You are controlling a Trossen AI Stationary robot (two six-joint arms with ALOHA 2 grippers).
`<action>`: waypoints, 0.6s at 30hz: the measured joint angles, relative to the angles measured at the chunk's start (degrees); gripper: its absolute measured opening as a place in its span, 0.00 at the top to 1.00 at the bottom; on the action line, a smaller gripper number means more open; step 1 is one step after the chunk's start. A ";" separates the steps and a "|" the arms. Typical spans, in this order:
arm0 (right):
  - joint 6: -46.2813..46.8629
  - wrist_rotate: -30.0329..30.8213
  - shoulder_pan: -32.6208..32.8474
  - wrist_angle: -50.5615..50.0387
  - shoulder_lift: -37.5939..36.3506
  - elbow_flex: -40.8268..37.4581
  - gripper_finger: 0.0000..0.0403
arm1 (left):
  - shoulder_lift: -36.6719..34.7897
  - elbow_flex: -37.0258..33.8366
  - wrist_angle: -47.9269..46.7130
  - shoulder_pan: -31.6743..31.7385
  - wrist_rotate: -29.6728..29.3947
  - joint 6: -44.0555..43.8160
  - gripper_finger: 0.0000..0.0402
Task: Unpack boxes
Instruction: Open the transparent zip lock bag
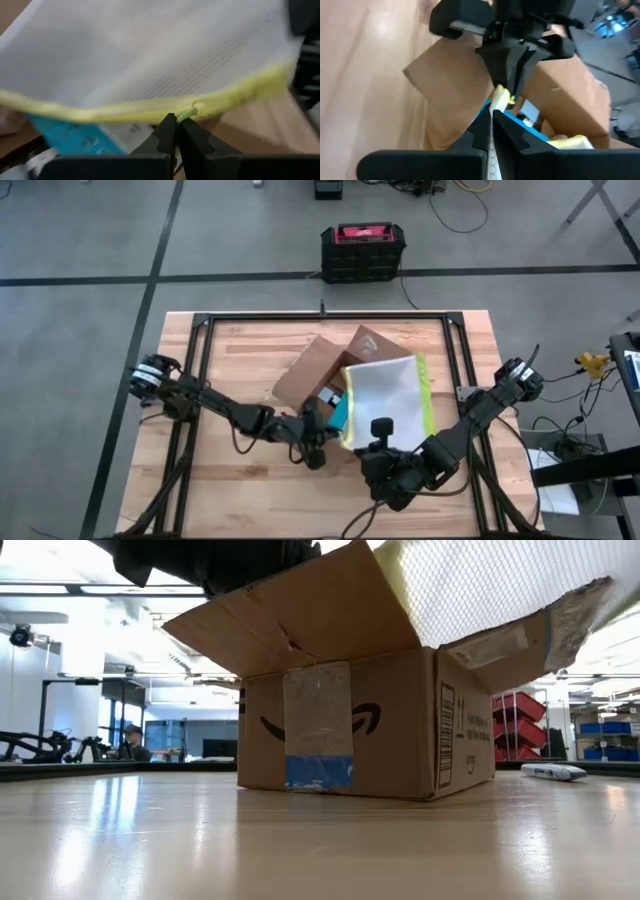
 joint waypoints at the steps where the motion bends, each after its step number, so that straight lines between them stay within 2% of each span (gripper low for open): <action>1: 0.72 -1.46 -0.45 -0.08 0.14 0.00 0.98 | 0.00 0.00 1.49 -0.21 0.13 0.04 1.00; 5: 2.13 -2.96 -1.59 -0.52 1.46 -0.04 0.89 | 0.00 0.14 4.72 -1.29 0.50 1.02 1.00; 11: 1.89 -3.34 -2.07 -0.02 3.23 -0.04 0.68 | 0.00 0.30 4.99 -1.96 0.96 0.81 1.00; 15: 1.24 -0.57 -2.34 0.59 5.25 -0.07 0.57 | 0.00 0.31 5.04 -1.90 0.86 0.18 1.00; 18: 0.89 3.03 -2.23 1.09 7.08 -0.07 0.54 | 0.00 0.33 5.58 -1.87 0.85 0.02 1.00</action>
